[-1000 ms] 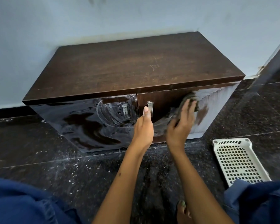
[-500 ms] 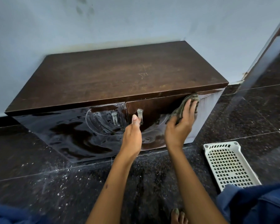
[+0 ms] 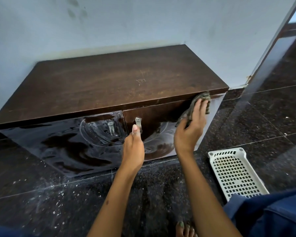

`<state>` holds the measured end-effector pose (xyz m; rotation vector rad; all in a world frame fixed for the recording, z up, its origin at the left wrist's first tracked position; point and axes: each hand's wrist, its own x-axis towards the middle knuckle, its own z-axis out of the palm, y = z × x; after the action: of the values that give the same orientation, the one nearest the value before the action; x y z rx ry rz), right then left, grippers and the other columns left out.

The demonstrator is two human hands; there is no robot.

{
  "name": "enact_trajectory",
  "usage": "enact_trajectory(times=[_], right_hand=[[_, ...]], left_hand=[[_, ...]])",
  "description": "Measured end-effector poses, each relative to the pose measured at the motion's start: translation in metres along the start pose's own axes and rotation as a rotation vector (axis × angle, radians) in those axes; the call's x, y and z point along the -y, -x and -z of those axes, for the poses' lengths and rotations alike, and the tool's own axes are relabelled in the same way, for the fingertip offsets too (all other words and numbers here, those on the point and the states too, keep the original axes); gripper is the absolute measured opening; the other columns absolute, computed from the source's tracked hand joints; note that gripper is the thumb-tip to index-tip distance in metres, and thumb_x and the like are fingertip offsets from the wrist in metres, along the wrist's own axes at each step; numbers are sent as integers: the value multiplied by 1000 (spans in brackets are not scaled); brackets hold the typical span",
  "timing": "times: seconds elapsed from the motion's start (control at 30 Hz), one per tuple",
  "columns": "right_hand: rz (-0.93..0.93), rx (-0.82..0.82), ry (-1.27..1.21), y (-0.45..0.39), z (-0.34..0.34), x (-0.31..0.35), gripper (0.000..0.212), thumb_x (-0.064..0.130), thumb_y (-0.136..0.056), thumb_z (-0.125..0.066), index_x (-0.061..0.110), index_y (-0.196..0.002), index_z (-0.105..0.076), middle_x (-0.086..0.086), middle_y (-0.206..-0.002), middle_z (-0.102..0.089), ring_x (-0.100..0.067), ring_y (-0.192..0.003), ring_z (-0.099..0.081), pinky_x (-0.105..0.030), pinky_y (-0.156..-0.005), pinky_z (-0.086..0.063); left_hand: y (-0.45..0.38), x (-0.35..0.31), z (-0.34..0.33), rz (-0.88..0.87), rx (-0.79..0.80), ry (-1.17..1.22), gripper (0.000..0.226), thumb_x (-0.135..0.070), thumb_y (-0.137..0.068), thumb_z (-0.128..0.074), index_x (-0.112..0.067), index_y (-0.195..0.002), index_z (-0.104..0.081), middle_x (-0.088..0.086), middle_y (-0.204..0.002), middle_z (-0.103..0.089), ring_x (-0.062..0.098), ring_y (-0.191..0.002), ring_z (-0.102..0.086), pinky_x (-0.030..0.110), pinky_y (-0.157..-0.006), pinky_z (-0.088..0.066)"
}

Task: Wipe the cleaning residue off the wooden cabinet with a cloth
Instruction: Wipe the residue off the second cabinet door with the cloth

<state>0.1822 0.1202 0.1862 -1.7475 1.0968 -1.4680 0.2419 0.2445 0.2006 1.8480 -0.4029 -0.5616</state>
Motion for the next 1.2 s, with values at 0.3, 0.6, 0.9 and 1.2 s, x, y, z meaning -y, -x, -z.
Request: enact_trajectory(times=[0.3, 0.6, 0.9, 1.2], right_hand=[[-198, -42, -29, -21, 11, -16, 58, -9, -89, -44, 6, -145, -34, -9, -156, -21, -24, -142, -24, -30, -117, -18], [-275, -107, -98, -40, 20, -13, 56, -7, -91, -43, 7, -144, -36, -6, -156, -24, -17, -140, -26, -15, -110, -16], [-350, -144, -119, -46, 22, -14, 60, -12, -87, -40, 4, -144, -35, -8, -155, -26, -22, -141, -28, -21, -115, -18], [-242, -107, -31, -27, 17, -10, 63, -14, -85, -40, 9, -143, -38, -5, -154, -28, -16, -136, -32, -14, -112, -18]], left_hand=[[3, 0, -7, -50, -43, -38, 61, -50, -97, -13, -17, -142, -37, 5, -147, -39, 18, -136, -34, 24, -100, -20], [2, 0, -6, -29, -30, -52, 63, -53, -96, -13, -18, -143, -37, 4, -147, -39, 18, -137, -33, 34, -111, -20], [-4, 3, 7, 16, 125, -14, 64, -56, -94, -14, -20, -144, -33, 1, -152, -31, 14, -139, -30, 31, -111, -16], [-3, 6, 7, 6, 147, 25, 64, -55, -95, -15, -18, -145, -30, 0, -152, -29, 13, -139, -28, 28, -109, -15]])
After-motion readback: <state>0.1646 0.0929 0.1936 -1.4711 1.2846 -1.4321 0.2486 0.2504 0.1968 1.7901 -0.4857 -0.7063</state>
